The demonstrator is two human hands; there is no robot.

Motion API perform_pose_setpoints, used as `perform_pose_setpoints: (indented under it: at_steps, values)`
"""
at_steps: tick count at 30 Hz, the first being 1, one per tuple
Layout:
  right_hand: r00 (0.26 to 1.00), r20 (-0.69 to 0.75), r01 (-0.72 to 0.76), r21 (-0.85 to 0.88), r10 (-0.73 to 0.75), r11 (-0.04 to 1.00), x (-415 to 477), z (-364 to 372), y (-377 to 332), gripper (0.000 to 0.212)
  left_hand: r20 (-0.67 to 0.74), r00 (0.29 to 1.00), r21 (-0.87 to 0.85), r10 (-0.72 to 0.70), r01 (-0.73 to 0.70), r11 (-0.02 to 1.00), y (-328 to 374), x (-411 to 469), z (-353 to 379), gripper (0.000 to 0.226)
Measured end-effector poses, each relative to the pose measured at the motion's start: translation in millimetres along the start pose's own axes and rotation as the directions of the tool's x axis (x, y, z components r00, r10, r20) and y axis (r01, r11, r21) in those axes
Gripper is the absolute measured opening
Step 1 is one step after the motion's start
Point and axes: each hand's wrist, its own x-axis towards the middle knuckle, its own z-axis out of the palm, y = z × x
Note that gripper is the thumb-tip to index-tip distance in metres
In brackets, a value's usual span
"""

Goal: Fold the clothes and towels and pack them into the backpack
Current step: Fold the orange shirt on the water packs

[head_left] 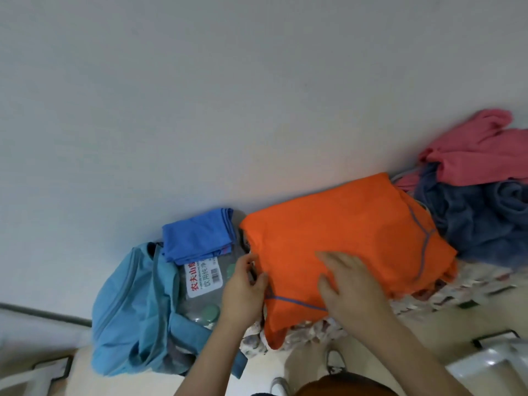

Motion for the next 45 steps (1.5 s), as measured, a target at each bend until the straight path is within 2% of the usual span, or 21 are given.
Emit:
perform_pose_setpoints:
  at_steps: [2, 5, 9, 16, 20, 23, 28, 30, 32, 34, 36, 37, 38, 39, 41, 42, 44, 45]
  values:
    - [0.995, 0.058, 0.087, -0.055, -0.084, 0.995, -13, 28, -33, 0.057, 0.014, 0.999, -0.010, -0.029, 0.029, 1.000, 4, 12, -6, 0.027]
    - [0.994, 0.097, 0.056, -0.159, -0.041, 0.986, -21, 55, -59, 0.053, 0.036, 0.999, 0.044, -0.004, 0.003, 0.999, 14, 32, -14, 0.041]
    - [1.000, 0.024, -0.009, -0.297, 0.017, 0.955, -24, 76, -73, 0.053, -0.017, 0.999, -0.055, 0.037, -0.038, 0.998, 29, 55, -18, 0.043]
    - [0.988, -0.103, -0.138, -0.297, 0.112, 0.945, -13, 93, -81, 0.061, 0.039, 0.981, -0.064, 0.190, -0.187, 0.980, 38, 72, -20, 0.031]
    - [0.970, -0.169, -0.214, -0.240, 0.177, 0.947, -6, 97, -83, 0.064, 0.073, 0.995, -0.283, 0.072, -0.049, 0.958, 41, 81, -28, 0.044]
    - [0.960, -0.189, -0.244, -0.214, 0.205, 0.946, 1, 98, -84, 0.073, 0.113, 0.993, -0.381, 0.017, 0.027, 0.924, 46, 84, -28, 0.051]
    - [0.955, -0.189, -0.266, -0.219, 0.227, 0.939, 11, 101, -86, 0.080, -0.051, 0.999, -0.470, -0.007, -0.018, 0.883, 57, 84, -24, 0.067]
    - [0.954, -0.196, -0.269, -0.213, 0.229, 0.939, 14, 100, -85, 0.081, -0.105, 0.993, -0.393, 0.056, -0.093, 0.915, 60, 85, -27, 0.071]
    - [0.951, -0.217, -0.264, -0.196, 0.221, 0.944, 16, 99, -85, 0.077, -0.086, 0.978, -0.300, 0.189, -0.206, 0.931, 63, 87, -33, 0.072]
    - [0.949, -0.233, -0.255, -0.173, 0.212, 0.951, 17, 96, -85, 0.067, 0.084, 0.942, -0.270, 0.325, -0.293, 0.917, 66, 89, -42, 0.065]
    - [0.950, -0.220, -0.255, -0.146, 0.220, 0.956, 19, 94, -82, 0.058, 0.273, 0.850, -0.111, 0.451, -0.438, 0.892, 61, 93, -53, 0.064]
    - [0.952, -0.201, -0.260, -0.136, 0.230, 0.956, 20, 94, -80, 0.056, 0.364, 0.781, 0.061, 0.508, -0.564, 0.824, 58, 95, -59, 0.063]
    - [0.952, -0.183, -0.268, -0.126, 0.243, 0.955, 21, 94, -78, 0.054, 0.469, 0.696, 0.217, 0.544, -0.688, 0.693, 56, 97, -62, 0.064]
    - [0.952, -0.168, -0.275, -0.116, 0.254, 0.955, 22, 93, -77, 0.052, 0.553, 0.612, 0.349, 0.565, -0.786, 0.511, 52, 99, -63, 0.067]
    - [0.953, -0.140, -0.283, -0.092, 0.269, 0.955, 23, 91, -76, 0.050, 0.644, 0.517, 0.506, 0.564, -0.841, 0.193, 46, 102, -59, 0.070]
    - [0.953, -0.127, -0.285, -0.084, 0.274, 0.955, 24, 90, -75, 0.049, 0.654, 0.487, 0.541, 0.580, -0.836, 0.092, 45, 104, -55, 0.067]
    - [0.955, -0.117, -0.280, -0.066, 0.272, 0.958, 23, 90, -75, 0.046, 0.674, 0.443, 0.551, 0.592, -0.835, -0.003, 47, 109, -53, 0.050]
    - [0.959, -0.105, -0.271, -0.044, 0.265, 0.962, 22, 88, -76, 0.043, 0.678, 0.432, 0.543, 0.595, -0.839, -0.010, 48, 112, -55, 0.039]
